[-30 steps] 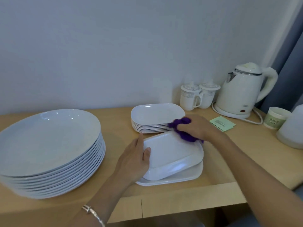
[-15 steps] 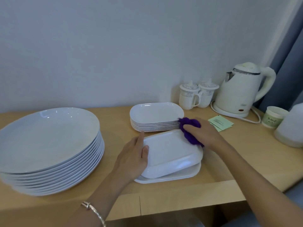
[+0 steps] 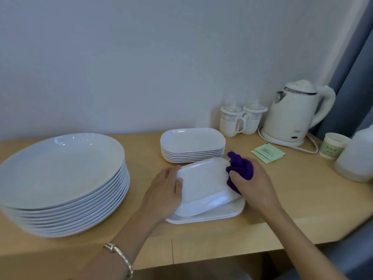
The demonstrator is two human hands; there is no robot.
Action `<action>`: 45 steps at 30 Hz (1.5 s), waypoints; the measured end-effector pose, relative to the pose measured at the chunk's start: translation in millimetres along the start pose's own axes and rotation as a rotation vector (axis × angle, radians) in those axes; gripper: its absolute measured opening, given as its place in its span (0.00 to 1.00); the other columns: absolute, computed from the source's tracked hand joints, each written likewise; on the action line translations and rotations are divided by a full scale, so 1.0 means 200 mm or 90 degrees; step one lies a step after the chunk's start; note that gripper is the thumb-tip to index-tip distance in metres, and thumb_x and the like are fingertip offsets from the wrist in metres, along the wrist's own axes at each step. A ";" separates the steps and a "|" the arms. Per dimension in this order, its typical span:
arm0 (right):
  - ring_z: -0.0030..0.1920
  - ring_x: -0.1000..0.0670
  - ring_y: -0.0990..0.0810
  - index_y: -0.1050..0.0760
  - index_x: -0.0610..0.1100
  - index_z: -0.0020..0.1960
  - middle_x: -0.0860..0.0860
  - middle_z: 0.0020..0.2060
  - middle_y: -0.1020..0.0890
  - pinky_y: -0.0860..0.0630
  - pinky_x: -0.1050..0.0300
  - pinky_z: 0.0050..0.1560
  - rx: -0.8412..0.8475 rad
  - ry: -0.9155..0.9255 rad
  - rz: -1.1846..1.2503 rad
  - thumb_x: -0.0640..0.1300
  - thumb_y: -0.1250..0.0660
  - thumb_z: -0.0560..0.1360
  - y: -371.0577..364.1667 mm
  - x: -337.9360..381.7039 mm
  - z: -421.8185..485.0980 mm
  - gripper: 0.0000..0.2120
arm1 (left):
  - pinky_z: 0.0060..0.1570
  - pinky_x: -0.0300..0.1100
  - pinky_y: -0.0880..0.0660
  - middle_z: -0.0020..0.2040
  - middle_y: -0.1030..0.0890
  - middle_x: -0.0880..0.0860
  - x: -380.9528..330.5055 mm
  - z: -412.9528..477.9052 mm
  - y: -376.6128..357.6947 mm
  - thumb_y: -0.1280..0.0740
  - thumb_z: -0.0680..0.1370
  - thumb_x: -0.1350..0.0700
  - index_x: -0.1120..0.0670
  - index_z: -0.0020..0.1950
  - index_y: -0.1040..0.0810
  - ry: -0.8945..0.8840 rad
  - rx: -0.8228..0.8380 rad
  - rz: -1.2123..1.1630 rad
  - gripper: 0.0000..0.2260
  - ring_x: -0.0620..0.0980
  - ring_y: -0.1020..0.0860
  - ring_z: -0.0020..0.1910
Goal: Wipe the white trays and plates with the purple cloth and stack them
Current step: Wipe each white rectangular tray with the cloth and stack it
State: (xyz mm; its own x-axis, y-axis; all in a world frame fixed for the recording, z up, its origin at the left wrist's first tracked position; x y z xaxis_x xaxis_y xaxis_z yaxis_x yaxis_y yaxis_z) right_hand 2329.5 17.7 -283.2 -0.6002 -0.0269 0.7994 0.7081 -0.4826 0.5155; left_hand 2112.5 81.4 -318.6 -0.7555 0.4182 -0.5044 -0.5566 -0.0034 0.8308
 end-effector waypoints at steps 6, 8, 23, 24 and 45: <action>0.57 0.61 0.32 0.27 0.51 0.63 0.59 0.55 0.26 0.39 0.74 0.57 0.186 0.243 -0.111 0.51 0.30 0.69 -0.28 0.22 -0.25 0.23 | 0.64 0.42 0.36 0.70 0.35 0.51 0.00 0.00 0.00 0.46 0.82 0.53 0.51 0.73 0.39 0.030 0.005 -0.020 0.19 0.48 0.37 0.69; 0.57 0.64 0.33 0.28 0.51 0.65 0.61 0.55 0.28 0.40 0.76 0.56 0.189 0.204 -0.116 0.49 0.29 0.70 -0.24 0.19 -0.18 0.24 | 0.62 0.42 0.35 0.69 0.35 0.49 0.00 -0.01 0.01 0.45 0.82 0.49 0.49 0.72 0.38 0.029 0.010 -0.022 0.18 0.47 0.36 0.68; 0.54 0.60 0.26 0.27 0.55 0.56 0.59 0.53 0.25 0.29 0.63 0.53 0.042 0.006 -0.001 0.46 0.30 0.70 -0.07 -0.02 -0.05 0.15 | 0.72 0.40 0.52 0.77 0.50 0.43 -0.02 -0.30 0.06 0.68 0.66 0.23 0.48 0.78 0.50 -0.112 0.079 0.135 0.48 0.42 0.50 0.77; 0.54 0.60 0.26 0.26 0.55 0.56 0.60 0.52 0.25 0.29 0.63 0.52 0.041 0.008 -0.006 0.46 0.31 0.70 -0.08 -0.02 -0.04 0.15 | 0.73 0.42 0.47 0.77 0.46 0.45 -0.02 -0.34 0.07 0.62 0.70 0.24 0.48 0.78 0.46 -0.151 0.054 0.153 0.44 0.44 0.45 0.76; 0.48 0.57 0.21 0.25 0.58 0.49 0.59 0.46 0.19 0.26 0.63 0.45 -0.030 -0.126 0.242 0.43 0.29 0.72 0.03 -0.05 -0.03 0.12 | 0.42 0.39 0.24 0.38 0.26 0.47 -0.48 -0.31 -0.17 0.46 0.67 0.26 0.47 0.44 0.17 -0.235 -0.012 0.121 0.29 0.47 0.28 0.38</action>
State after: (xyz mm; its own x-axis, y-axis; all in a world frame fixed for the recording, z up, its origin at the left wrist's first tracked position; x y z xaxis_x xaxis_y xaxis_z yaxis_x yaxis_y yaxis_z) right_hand 2338.7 9.8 -290.1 -0.2133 -0.0445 0.9760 0.8445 -0.5106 0.1613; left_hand 2183.1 -15.0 -313.8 -0.6724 0.7065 -0.2210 -0.4278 -0.1271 0.8949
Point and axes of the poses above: each hand's wrist, its own z-axis towards the middle knuckle, its own y-axis out of the back of the hand, x = y × z, the point moved 5 cm from there along z, towards the middle knuckle
